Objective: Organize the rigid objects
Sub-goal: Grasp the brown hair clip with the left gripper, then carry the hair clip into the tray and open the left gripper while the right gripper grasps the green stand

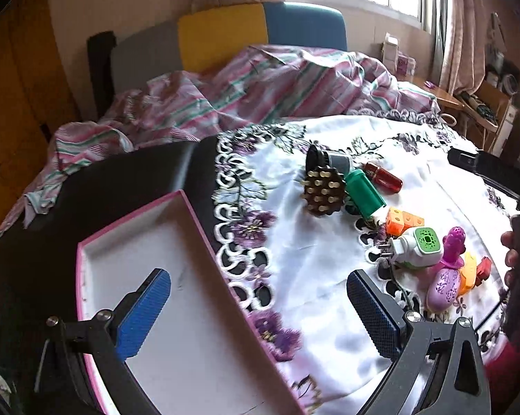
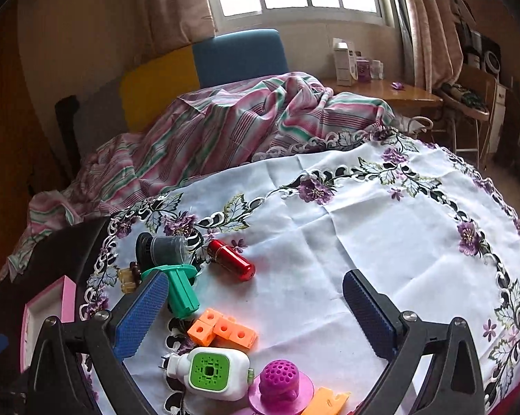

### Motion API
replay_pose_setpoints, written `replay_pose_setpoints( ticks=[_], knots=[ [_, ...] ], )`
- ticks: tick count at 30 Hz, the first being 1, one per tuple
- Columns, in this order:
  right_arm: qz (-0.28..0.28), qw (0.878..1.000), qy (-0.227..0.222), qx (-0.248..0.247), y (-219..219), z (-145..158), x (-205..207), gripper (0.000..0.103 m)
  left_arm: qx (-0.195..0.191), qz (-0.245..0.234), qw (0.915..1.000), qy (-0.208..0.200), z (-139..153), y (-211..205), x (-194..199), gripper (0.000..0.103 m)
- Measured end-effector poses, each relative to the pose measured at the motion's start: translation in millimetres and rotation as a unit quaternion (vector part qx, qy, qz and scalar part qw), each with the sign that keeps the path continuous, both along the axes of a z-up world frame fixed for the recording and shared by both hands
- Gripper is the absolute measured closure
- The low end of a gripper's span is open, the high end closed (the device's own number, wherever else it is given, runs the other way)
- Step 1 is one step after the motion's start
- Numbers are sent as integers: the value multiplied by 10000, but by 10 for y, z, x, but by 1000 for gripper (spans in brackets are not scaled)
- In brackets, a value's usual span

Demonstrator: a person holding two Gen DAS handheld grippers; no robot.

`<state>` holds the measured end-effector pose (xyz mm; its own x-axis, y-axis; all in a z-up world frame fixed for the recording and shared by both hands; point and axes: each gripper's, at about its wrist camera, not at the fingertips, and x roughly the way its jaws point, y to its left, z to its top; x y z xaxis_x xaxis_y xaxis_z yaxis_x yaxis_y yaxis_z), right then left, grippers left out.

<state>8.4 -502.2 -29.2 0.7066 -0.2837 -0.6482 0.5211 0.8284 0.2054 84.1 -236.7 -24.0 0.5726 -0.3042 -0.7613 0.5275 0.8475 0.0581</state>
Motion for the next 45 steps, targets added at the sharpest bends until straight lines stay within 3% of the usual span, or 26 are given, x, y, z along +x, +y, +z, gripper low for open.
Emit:
replay_pose_setpoints(
  ticks=[7,14,20,22,26,28,31,36,40,45],
  knots=[
    [-211,9995,8,235,-108,-28,-44,0,-221,-181,9980,558,-89,-296,335,1],
    [-360,9981,18,509,-202,-67,-82,0,-299,-471,9949,840,-187,-657,654,9],
    [-280,9980,49,563,-196,-83,-60,0,-356,-427,9917,1162,-374,-1004,950,17],
    [-238,9980,63,582,-186,-90,-46,0,-341,-399,9930,1062,-416,-1104,995,16],
    [-183,9981,52,594,-174,-90,-39,0,142,-582,9957,709,-595,-1339,1003,16],
    [-181,9980,66,598,-171,-94,-37,0,188,-773,9936,796,-714,-1400,1037,41],
    [-156,9979,68,627,-166,-98,-27,3,-132,-713,9932,906,-750,-1323,1107,41],
    [-82,9984,73,556,-132,-87,-13,10,-309,-717,9924,948,-690,-1190,1039,42],
    [32,9987,132,488,-90,-88,14,13,-493,-698,9912,1008,-578,-1038,951,65],
    [268,9980,317,468,-4,-136,83,15,-460,-752,9913,977,-523,-853,858,67]
  ],
)
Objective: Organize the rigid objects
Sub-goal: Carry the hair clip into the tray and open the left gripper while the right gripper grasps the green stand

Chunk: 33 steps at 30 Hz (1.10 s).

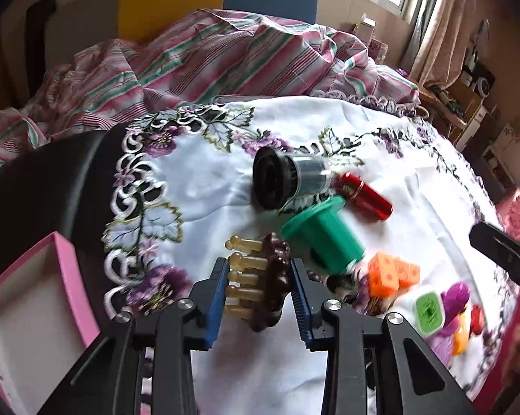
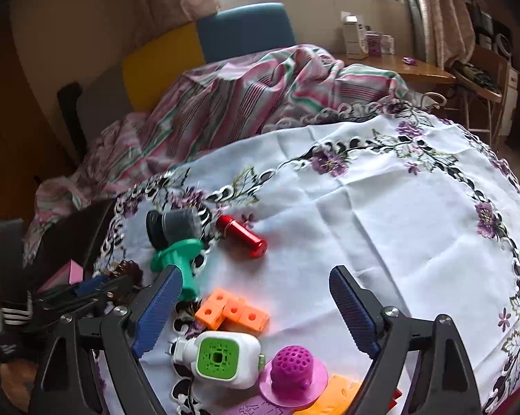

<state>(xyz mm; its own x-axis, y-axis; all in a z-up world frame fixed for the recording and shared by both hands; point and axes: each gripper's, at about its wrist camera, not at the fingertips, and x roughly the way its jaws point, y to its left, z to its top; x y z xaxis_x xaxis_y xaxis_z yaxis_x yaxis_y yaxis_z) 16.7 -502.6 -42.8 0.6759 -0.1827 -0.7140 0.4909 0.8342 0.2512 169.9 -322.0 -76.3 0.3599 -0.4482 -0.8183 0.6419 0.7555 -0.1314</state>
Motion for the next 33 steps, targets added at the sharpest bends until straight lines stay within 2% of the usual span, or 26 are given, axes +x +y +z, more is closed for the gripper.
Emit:
replay_pose_setpoints(
  ticks=[2,11,12,14,19,21,22,23,27,33],
  knots=[
    [81,9999,99,-105,54,-18,31,15,-83,35,9999,93,16,112,-21,67],
    [823,9956,419,-131,368,-89,306,15,-546,140,9984,-61,356,575,-157,67],
    [939,9943,484,-157,412,-100,392,17,-579,165,9981,-110,401,644,-172,67],
    [1156,9908,684,-186,498,-163,593,28,-629,260,9976,-144,465,791,-173,67],
    [1390,9796,1410,-350,580,-468,1063,36,-655,691,9953,-189,537,1305,-36,67],
    [1398,9761,1632,-322,574,-604,1186,54,-565,963,9934,-257,502,1567,73,67],
    [1378,9750,1716,-313,563,-659,1225,67,-528,1070,9925,-256,474,1659,119,67],
    [1381,9740,1775,-268,552,-707,1255,72,-517,1220,9910,-186,428,1817,208,67],
    [1482,9707,1867,-306,594,-782,1284,74,-388,1675,9850,-159,247,2186,419,67],
    [1600,9722,1630,-517,703,-596,1098,74,-132,2042,9788,-79,-49,2432,636,67]
  ],
)
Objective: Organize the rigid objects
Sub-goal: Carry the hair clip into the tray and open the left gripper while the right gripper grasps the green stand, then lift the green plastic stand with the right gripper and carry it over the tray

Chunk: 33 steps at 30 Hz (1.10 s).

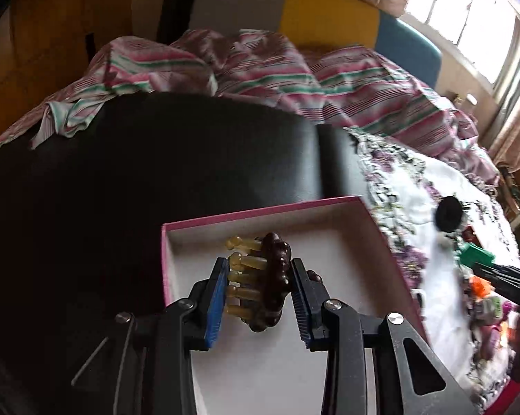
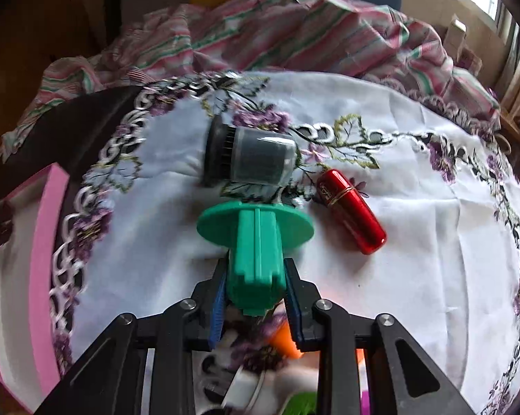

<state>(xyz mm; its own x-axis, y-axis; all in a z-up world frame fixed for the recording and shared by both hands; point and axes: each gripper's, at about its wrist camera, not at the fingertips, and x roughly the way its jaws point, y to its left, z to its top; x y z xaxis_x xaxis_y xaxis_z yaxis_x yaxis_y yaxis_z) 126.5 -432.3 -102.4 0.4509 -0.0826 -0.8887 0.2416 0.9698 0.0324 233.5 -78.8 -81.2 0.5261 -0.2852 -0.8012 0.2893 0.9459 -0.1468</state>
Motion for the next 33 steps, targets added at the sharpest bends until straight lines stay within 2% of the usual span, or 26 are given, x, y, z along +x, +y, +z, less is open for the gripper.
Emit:
replay_pose_setpoints(
  ticks=[2,3,5,7,8,9,11,15,18,20,23,27,31,33],
  knots=[
    [103,9999,-81,-58,46,83,-59,76,-35,17,10000,-46,-16,19,5,67],
    [144,9998,-123,-83,72,118,-94,81,-25,25,10000,-52,-13,23,20,67],
    [225,9994,-240,-62,149,202,-182,84,-43,77,9999,-67,1,28,8,66],
    [301,9990,-330,-5,237,257,-247,95,-47,94,9998,-159,44,36,-50,54],
    [362,9986,-375,-3,290,278,-273,95,-25,140,9996,-226,87,37,-84,44],
    [402,9983,-408,-72,346,295,-308,95,-22,182,9995,-271,116,51,-118,42],
    [490,9980,-365,-159,431,269,-325,95,-20,242,9990,-365,192,99,-208,42],
    [335,9987,-347,160,352,155,-390,94,-60,269,9986,-441,297,180,-383,42],
    [184,9982,-396,413,243,161,-439,86,-80,220,9988,-441,337,224,-582,42],
    [160,9981,-377,459,202,153,-452,68,-108,171,9989,-431,348,244,-720,42],
    [61,9975,-381,584,121,141,-459,59,-274,106,9990,-328,349,281,-934,39],
    [-23,9960,-466,768,55,177,-444,58,-352,56,9991,-215,330,279,-1132,38],
    [127,9975,-437,539,117,251,-308,57,-105,-46,9995,-286,336,213,-1298,38],
    [290,9983,-298,416,191,248,-183,57,-16,-21,9995,-310,350,201,-1365,33]
  ],
)
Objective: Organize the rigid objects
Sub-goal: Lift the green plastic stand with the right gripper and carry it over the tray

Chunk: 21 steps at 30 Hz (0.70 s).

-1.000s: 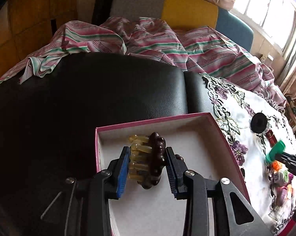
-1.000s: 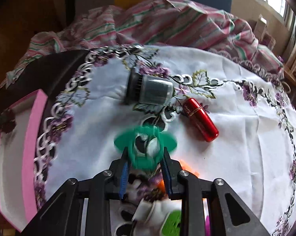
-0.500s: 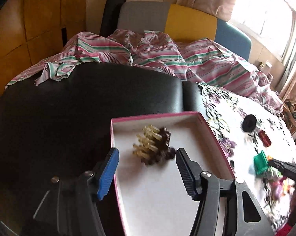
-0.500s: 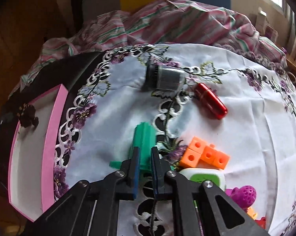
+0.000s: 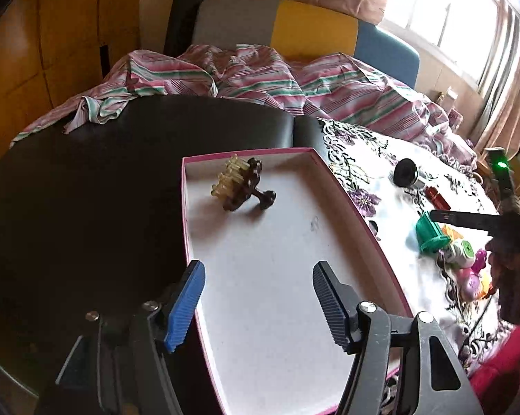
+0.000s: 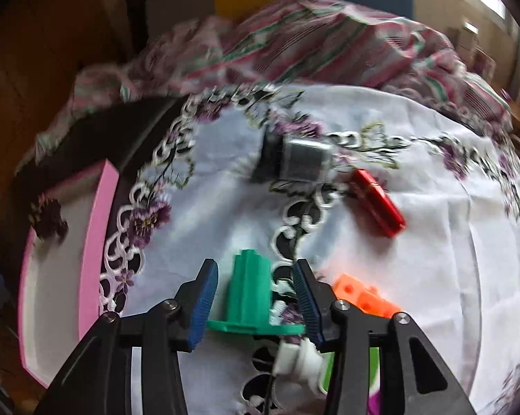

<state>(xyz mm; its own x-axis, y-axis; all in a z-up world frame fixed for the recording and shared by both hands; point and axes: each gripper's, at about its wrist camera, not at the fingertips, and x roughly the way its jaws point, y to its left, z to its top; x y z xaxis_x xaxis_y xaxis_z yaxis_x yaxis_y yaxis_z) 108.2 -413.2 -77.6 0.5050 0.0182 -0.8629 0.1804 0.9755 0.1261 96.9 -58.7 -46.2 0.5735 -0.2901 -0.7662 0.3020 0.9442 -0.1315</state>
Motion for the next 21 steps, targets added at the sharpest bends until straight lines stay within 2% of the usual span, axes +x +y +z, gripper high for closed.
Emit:
replay_pose_setpoints(
  ticks=[1,3,5,7,11,21],
  knots=[
    [105,9996,215,-117,57,-47,89,57,40,32,10000,-18,7,11,-25,32],
    [178,9974,601,-341,133,-184,194,73,192,171,9996,-119,55,32,-80,32],
    [288,9928,994,-607,240,-363,239,73,377,311,9984,-272,104,58,-124,30],
    [420,9900,911,-987,359,-395,201,73,548,438,9967,-396,142,80,-168,25],
    [525,9900,779,-1052,453,-383,125,73,681,545,9949,-510,192,125,-218,24],
    [243,9952,797,-515,249,-451,148,73,826,667,9912,-795,334,199,-368,24]
  ],
)
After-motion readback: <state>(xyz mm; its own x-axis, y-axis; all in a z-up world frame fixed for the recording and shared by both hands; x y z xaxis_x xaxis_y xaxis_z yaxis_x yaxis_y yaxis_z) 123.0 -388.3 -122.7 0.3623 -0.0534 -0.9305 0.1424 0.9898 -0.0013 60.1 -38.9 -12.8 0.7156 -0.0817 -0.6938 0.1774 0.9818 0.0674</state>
